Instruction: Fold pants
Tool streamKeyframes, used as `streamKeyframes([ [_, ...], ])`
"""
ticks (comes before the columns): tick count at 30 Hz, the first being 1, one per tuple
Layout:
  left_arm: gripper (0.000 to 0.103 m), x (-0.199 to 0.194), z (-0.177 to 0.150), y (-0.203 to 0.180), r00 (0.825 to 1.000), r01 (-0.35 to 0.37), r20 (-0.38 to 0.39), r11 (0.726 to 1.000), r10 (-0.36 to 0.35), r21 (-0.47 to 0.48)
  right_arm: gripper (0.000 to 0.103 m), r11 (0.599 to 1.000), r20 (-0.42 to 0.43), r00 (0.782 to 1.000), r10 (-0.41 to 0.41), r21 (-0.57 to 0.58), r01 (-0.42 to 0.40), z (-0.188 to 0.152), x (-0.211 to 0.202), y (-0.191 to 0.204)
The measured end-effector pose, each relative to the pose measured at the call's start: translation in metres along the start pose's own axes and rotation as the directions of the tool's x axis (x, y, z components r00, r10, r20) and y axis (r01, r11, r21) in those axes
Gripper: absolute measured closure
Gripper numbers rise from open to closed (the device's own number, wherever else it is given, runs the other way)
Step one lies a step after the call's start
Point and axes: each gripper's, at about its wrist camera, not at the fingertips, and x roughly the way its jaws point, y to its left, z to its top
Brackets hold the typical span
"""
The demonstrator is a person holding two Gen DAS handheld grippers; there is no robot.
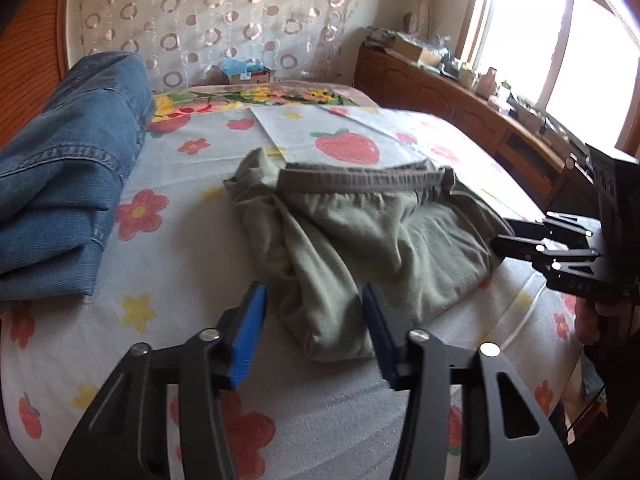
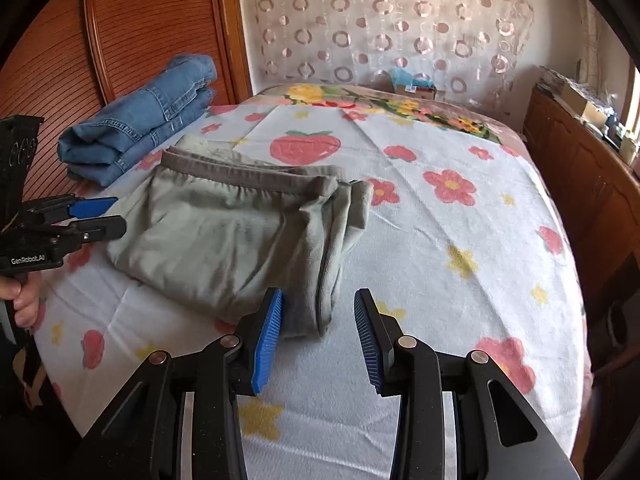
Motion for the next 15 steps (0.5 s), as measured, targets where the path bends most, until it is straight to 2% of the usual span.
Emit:
streamKeyframes([
  [1,0.064,0.002,0.000,-0.002,1.000,-0.001,-0.003,1.000,0.001,0.007,0.064,1.000,-0.007,1.000,0.008,0.009,-0.008,0.001,0.002,-0.001],
  [3,0.069,0.004,-0.001,-0.004,1.000,0.004,-0.006,1.000,-0.004,0.012,0.065,1.000,-0.018,1.000,0.016,0.026,-0.015,0.002,0.005,-0.005],
  [4,0.075,0.004,-0.001,-0.004,1.000,0.008,-0.003,1.000,-0.008,0.012,0.079,0.999,-0.017,1.000,0.023,0.031,-0.022,0.002,0.005,-0.006],
  [5,0.077,0.002,-0.001,-0.006,1.000,0.009,0.001,1.000,-0.009,0.014,0.087,0.999,-0.014,0.999,0.037,0.036,-0.037,0.002,0.004,-0.007],
  [6,0.082,0.001,-0.001,-0.007,1.000,0.007,0.005,1.000,-0.008,0.019,0.090,0.998,-0.014,0.998,0.061,0.035,-0.061,0.002,0.004,-0.007],
  [7,0.082,-0.001,-0.002,-0.008,1.000,0.004,0.005,1.000,-0.004,0.023,0.093,0.998,-0.007,0.998,0.062,0.031,-0.061,0.002,0.001,-0.006],
  [15,0.086,-0.026,-0.016,-0.022,1.000,0.017,0.026,0.999,-0.018,0.041,0.094,0.996,0.035,0.996,0.084,0.028,-0.085,-0.015,-0.030,-0.001],
])
